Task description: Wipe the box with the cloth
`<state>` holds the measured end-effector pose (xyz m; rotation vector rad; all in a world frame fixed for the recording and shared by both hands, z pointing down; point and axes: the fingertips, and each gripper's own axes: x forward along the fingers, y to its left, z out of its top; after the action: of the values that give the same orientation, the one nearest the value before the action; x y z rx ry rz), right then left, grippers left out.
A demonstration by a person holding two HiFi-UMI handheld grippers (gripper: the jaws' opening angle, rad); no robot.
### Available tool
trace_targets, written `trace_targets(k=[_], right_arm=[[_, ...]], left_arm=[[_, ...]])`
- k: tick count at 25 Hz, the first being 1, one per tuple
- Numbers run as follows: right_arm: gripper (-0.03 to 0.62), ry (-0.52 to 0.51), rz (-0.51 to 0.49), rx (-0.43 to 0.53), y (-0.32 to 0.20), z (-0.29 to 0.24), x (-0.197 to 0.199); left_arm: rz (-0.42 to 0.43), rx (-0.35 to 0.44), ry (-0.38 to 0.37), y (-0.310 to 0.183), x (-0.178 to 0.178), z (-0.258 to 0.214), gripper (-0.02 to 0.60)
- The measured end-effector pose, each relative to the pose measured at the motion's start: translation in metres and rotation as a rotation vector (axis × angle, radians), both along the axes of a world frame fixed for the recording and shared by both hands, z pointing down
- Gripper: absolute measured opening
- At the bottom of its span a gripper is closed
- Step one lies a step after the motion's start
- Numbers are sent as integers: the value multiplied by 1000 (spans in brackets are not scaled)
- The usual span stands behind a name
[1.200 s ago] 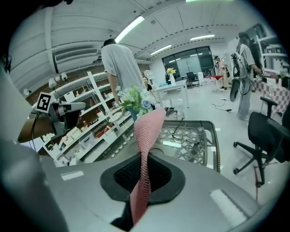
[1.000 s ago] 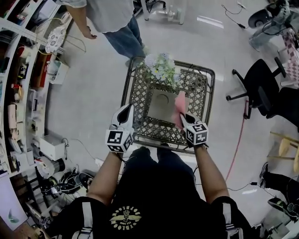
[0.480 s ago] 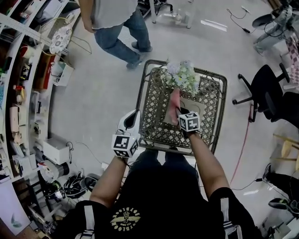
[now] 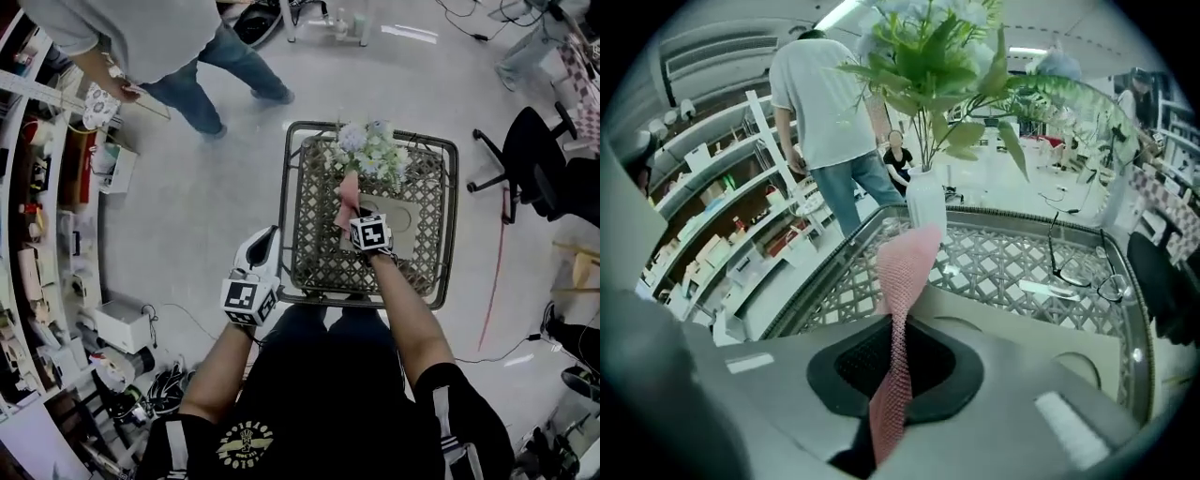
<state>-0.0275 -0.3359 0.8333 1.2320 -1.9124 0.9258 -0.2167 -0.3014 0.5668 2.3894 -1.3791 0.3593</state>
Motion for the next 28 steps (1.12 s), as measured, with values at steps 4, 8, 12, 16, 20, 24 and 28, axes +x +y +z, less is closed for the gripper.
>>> trace_targets(k=[4, 8, 12, 16, 20, 24, 28], right_arm=[[23, 53, 38, -17, 0, 8, 25], [22, 88, 71, -26, 7, 9, 60], [23, 128, 69, -21, 15, 8, 98], [21, 174, 64, -27, 29, 11, 138], [21, 207, 87, -32, 40, 12, 177], [21, 221, 117, -48, 53, 11, 206], [21, 216, 171, -57, 57, 11, 229]], left_arm=[[23, -2, -4, -7, 4, 2, 0], [27, -12, -1, -8, 12, 7, 0], [31, -22, 9, -5, 26, 11, 0], [24, -22, 21, 0, 43, 11, 0], [5, -12, 25, 4, 52, 7, 0], [-18, -21, 16, 15, 62, 8, 0], [-33, -16, 15, 22, 69, 3, 0]])
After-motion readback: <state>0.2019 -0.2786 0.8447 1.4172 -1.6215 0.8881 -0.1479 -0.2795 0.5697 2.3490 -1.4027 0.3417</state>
